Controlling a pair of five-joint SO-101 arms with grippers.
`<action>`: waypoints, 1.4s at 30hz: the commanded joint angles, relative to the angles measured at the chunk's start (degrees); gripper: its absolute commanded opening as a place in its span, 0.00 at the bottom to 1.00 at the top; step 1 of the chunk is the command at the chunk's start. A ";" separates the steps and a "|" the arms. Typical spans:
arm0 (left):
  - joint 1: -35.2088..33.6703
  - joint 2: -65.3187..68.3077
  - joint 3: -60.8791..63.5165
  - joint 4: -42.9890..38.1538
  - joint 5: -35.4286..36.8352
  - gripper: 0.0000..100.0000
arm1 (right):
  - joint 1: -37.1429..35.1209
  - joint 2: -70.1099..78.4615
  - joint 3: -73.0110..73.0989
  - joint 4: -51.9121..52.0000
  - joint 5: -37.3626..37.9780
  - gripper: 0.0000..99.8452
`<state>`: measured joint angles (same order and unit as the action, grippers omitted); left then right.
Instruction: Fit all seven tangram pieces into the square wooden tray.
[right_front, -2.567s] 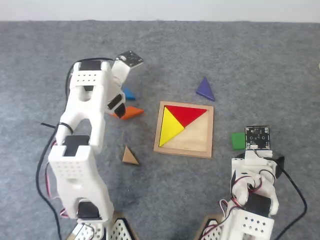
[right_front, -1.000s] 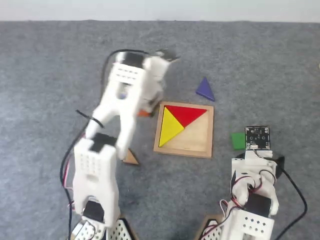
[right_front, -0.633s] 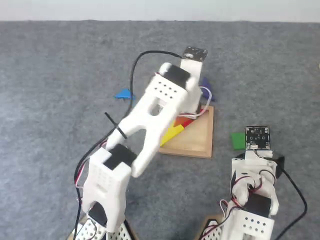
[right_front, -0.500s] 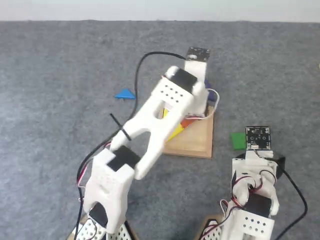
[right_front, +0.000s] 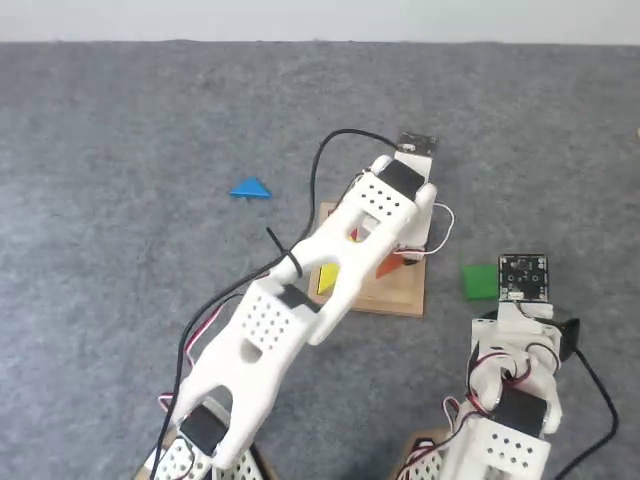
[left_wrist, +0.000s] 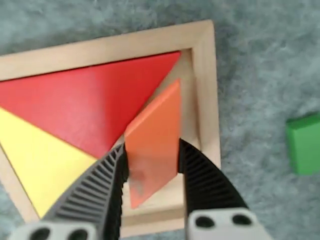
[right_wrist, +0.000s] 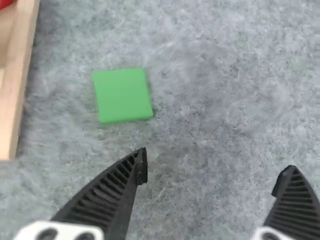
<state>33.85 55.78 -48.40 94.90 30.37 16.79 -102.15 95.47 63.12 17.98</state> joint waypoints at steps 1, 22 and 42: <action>0.44 2.55 -10.07 5.89 -3.96 0.21 | -0.40 -0.31 0.97 0.13 0.70 0.39; -5.89 -18.11 0.75 5.71 -23.56 0.27 | -0.57 -0.31 0.97 0.13 0.70 0.39; -8.35 -27.52 33.80 -9.76 -29.80 0.22 | -0.66 -0.31 0.97 0.04 0.70 0.39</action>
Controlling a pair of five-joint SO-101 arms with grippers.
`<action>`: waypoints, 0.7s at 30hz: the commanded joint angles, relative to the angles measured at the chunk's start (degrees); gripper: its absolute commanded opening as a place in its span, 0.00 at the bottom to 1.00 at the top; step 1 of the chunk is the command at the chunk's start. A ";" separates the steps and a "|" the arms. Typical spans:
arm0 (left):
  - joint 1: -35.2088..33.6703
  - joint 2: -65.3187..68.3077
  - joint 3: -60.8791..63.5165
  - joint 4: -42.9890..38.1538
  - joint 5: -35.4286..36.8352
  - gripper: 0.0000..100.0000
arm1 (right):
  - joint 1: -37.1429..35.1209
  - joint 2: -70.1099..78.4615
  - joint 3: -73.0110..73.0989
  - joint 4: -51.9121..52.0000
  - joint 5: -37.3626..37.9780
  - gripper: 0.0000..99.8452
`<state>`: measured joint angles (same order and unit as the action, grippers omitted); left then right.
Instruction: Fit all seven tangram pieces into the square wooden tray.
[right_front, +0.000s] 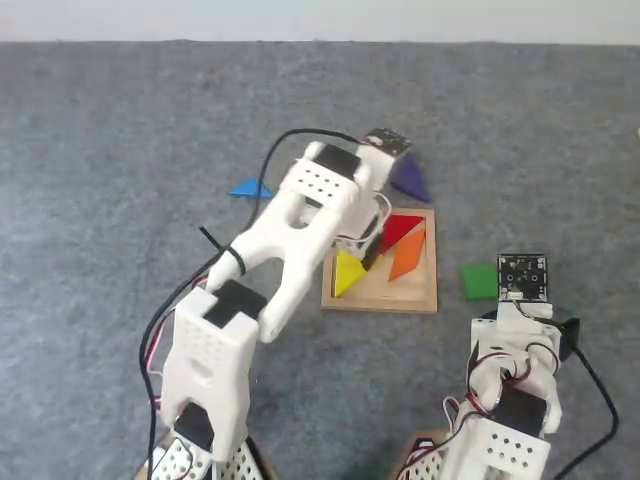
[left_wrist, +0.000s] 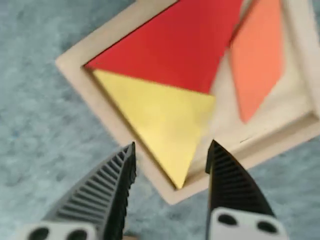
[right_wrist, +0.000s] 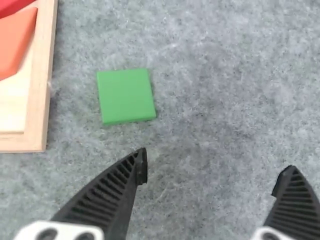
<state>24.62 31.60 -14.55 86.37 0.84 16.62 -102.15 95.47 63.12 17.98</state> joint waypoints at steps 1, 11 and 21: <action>0.97 -3.25 -0.04 -1.41 -0.26 0.22 | -0.48 -0.31 0.97 0.04 0.70 0.39; 4.04 -0.62 -0.31 -2.29 -0.44 0.22 | -0.48 -0.31 0.97 0.04 0.70 0.39; 6.15 9.85 -9.19 -2.29 -0.18 0.22 | -0.48 -0.31 0.97 0.04 0.70 0.39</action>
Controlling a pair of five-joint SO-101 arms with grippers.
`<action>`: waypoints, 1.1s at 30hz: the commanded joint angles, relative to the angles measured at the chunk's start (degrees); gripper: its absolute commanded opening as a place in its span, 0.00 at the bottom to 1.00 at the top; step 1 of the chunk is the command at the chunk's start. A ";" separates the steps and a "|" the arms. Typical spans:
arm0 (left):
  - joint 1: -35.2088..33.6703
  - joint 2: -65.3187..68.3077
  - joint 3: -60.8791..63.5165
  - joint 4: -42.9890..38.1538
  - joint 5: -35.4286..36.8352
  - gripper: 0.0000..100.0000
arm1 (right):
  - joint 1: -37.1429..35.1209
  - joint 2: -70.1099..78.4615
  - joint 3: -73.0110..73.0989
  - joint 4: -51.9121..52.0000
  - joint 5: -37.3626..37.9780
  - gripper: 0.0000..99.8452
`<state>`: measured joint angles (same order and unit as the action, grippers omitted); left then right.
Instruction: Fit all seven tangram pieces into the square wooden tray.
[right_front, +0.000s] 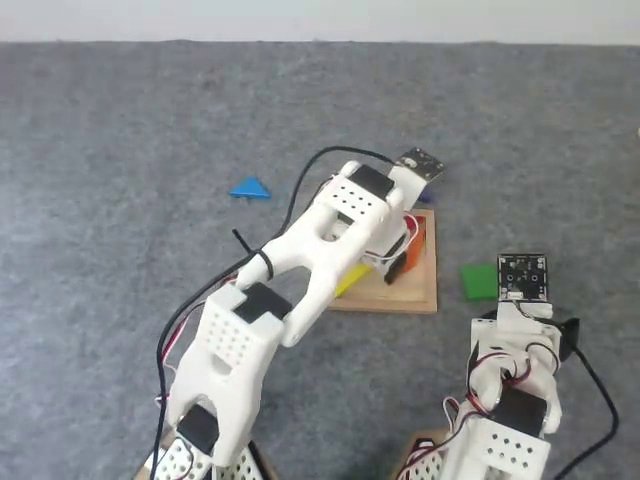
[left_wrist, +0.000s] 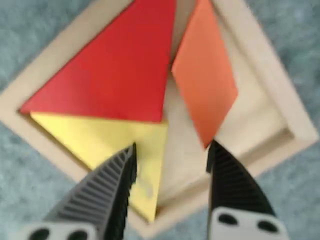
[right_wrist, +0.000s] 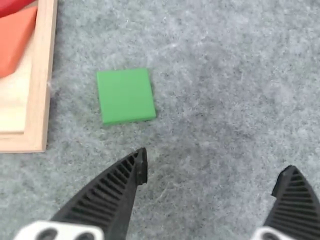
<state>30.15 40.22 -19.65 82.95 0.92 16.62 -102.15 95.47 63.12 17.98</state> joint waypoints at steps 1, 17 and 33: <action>0.62 1.67 -5.76 1.67 -0.35 0.22 | -0.48 -0.31 0.97 0.04 0.70 0.39; -5.80 -5.27 -26.51 17.76 -3.78 0.22 | -0.48 -0.31 0.97 0.04 0.70 0.39; -3.78 -7.12 4.53 -1.41 -5.19 0.22 | -2.95 0.04 0.97 0.13 0.70 0.39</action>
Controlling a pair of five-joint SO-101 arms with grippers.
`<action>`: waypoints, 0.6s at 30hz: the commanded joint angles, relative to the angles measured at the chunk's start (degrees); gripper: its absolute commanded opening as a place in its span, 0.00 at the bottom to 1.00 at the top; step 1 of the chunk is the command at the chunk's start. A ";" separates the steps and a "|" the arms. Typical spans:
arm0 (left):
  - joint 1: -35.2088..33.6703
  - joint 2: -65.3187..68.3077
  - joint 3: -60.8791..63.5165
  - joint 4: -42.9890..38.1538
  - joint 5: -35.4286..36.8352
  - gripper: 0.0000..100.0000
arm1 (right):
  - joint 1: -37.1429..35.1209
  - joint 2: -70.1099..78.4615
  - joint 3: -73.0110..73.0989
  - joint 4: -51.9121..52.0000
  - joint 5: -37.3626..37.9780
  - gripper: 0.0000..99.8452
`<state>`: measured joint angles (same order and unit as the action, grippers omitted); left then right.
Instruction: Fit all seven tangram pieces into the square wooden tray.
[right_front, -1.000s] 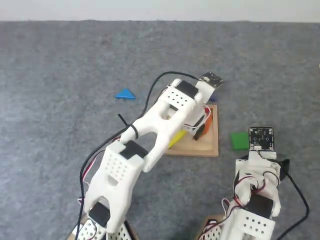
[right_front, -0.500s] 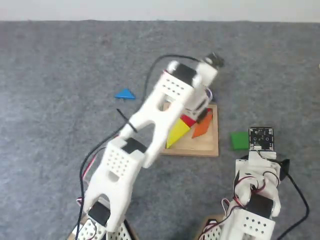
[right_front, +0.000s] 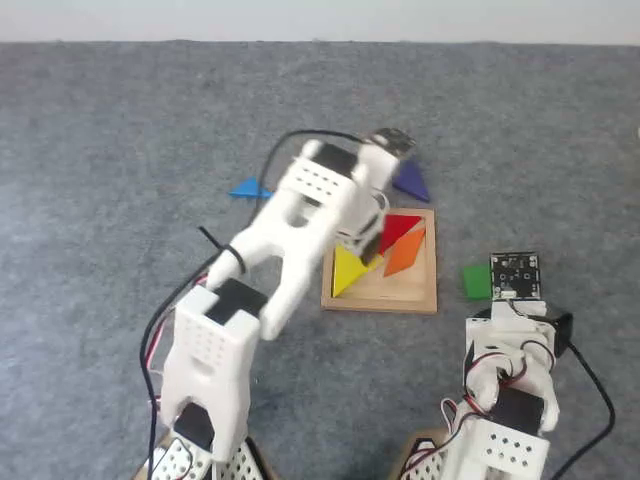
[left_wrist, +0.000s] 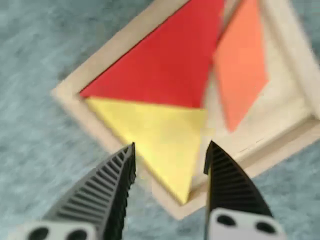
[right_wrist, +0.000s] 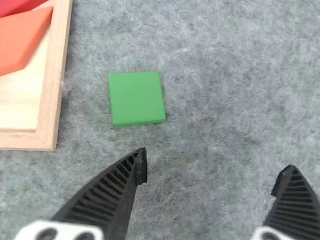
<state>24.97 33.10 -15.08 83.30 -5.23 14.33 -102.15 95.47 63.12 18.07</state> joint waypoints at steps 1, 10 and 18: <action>1.67 0.79 -0.13 -2.02 1.05 0.22 | -0.66 0.04 0.97 0.13 0.62 0.39; 2.11 8.44 -7.43 -1.93 2.20 0.22 | -0.66 0.04 0.97 0.13 0.62 0.39; 9.93 10.81 -15.96 2.46 4.22 0.22 | -0.75 0.04 0.97 0.13 0.62 0.39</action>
<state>31.65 43.82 -27.12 84.26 -2.68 14.15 -102.15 95.47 63.12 18.07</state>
